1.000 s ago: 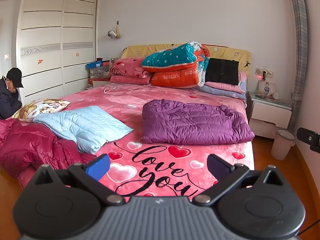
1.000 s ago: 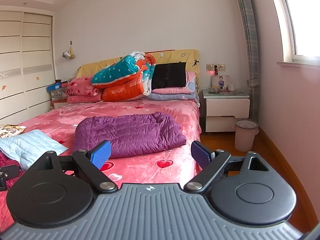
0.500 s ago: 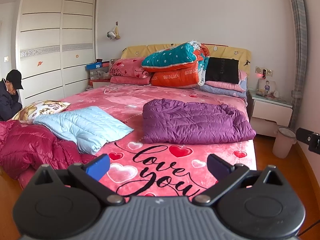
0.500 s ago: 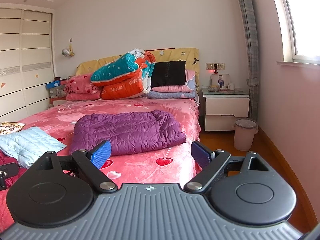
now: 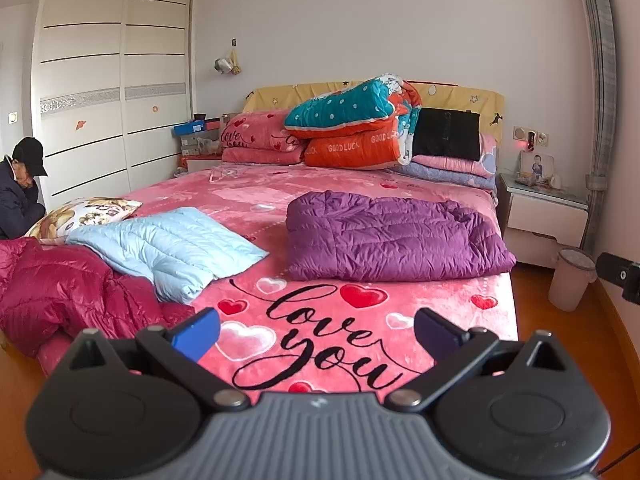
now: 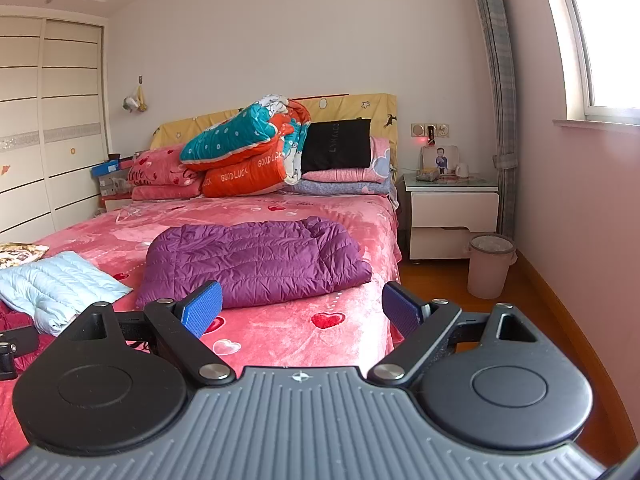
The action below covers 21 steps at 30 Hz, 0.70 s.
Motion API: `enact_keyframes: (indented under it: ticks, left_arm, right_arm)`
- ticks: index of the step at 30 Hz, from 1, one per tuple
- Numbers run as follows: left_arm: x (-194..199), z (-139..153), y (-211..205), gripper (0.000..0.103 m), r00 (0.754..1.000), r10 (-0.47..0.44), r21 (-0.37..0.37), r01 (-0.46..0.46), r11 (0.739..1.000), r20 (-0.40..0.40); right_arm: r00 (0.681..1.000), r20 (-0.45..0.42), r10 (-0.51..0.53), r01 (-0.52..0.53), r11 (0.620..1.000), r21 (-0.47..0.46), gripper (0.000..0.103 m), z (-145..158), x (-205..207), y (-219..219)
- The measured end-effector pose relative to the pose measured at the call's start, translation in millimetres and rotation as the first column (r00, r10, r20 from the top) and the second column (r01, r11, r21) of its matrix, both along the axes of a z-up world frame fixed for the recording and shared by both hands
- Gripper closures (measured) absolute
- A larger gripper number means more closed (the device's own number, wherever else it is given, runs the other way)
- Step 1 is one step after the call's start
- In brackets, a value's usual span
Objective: Fold large clothes
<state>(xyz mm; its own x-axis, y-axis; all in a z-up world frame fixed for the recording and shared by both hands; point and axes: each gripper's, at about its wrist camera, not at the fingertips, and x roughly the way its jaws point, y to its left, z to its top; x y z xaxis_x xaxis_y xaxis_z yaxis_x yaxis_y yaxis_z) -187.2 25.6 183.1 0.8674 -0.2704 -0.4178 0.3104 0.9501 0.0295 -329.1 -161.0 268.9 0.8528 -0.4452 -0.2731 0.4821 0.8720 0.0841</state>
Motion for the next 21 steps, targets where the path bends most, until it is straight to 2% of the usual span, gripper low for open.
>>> enact_keyframes:
  ticks: [21]
  left_arm:
    - [11, -20, -26, 0.001, 0.999, -0.038, 0.025, 0.039, 0.999, -0.037]
  right_arm:
    - [1.0, -0.006, 0.0, 0.001, 0.999, 0.034, 0.0, -15, 13, -13]
